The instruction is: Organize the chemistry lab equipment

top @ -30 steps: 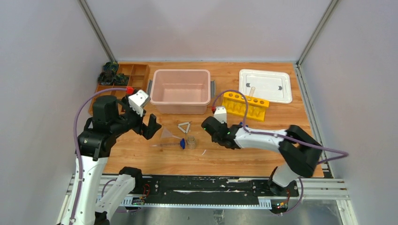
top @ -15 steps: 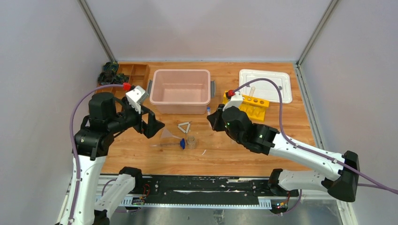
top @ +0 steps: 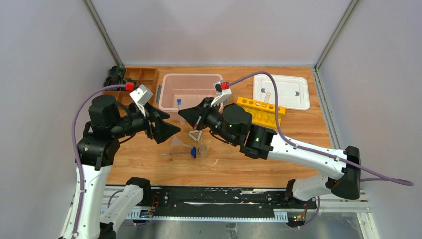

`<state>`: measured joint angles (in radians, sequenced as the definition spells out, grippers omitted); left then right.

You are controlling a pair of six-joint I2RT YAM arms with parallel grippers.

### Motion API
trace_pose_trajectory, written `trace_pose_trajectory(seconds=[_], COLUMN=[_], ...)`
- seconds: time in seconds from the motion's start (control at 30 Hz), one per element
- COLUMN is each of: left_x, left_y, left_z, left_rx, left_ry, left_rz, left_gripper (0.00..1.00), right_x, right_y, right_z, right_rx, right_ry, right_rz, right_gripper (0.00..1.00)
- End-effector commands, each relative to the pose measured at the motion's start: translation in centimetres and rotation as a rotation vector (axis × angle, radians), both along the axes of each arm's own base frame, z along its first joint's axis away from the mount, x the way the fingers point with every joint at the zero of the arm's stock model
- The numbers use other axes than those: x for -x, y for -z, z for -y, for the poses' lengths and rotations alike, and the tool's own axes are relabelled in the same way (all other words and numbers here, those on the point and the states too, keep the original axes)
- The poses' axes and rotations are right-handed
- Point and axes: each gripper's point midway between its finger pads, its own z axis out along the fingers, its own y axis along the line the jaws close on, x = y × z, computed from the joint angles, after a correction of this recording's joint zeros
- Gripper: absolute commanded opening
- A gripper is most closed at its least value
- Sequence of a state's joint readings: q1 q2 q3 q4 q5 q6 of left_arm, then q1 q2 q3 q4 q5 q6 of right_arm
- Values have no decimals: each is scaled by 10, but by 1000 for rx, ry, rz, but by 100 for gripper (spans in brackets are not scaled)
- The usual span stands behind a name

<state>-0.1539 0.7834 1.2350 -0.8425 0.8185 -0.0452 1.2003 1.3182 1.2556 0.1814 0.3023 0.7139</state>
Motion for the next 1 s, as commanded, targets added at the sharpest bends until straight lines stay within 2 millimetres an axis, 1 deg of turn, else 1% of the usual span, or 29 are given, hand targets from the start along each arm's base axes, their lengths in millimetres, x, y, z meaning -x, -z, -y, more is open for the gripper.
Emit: trace_pose_trajectory(seconds=[0.0, 0.1, 0.17, 0.33, 0.47, 0.6, 0.63, 0.7, 0.77, 0.83, 0.87, 0.9, 0.97], left_x=[-4, -6, -7, -11, -10, -10, -9, -9, -8, -6, -5, -4, -3], left_y=[-27, -31, -30, -18, -18, -15, -14, -10, -3, 5, 9, 15, 25], left_z=[11, 13, 15, 18, 20, 20, 20, 20, 20, 19, 17, 15, 11], left_rx=[113, 148, 160, 162, 168, 165, 163, 155, 138, 98, 70, 43, -12], left_ry=[16, 20, 25, 39, 55, 65, 68, 72, 86, 109, 115, 118, 132], left_rz=[36, 33, 19, -31, -43, -43, -42, -44, -44, -21, -8, 2, 30], left_gripper=[83, 76, 72, 53, 42, 27, 23, 15, 9, 4, 1, 0, 0], right_x=[15, 18, 19, 20, 22, 25, 26, 25, 22, 18, 16, 13, 8], right_y=[-43, -43, -42, -42, -40, -39, -39, -38, -35, -28, -22, -22, -10], right_z=[-11, -12, -12, -14, -18, -20, -20, -19, -17, -14, -13, -11, -6], right_rx=[-132, -136, -144, -154, -149, -140, -131, -111, -87, -24, 21, 49, 111], right_ry=[-39, -40, -40, -46, -56, -70, -73, -67, -49, -36, -30, -25, -27], right_rz=[60, 68, 69, 78, 87, 108, 112, 115, 115, 105, 97, 87, 53], right_gripper=[0, 0, 0, 0, 0, 0, 1, 9, 20, 38, 43, 46, 51])
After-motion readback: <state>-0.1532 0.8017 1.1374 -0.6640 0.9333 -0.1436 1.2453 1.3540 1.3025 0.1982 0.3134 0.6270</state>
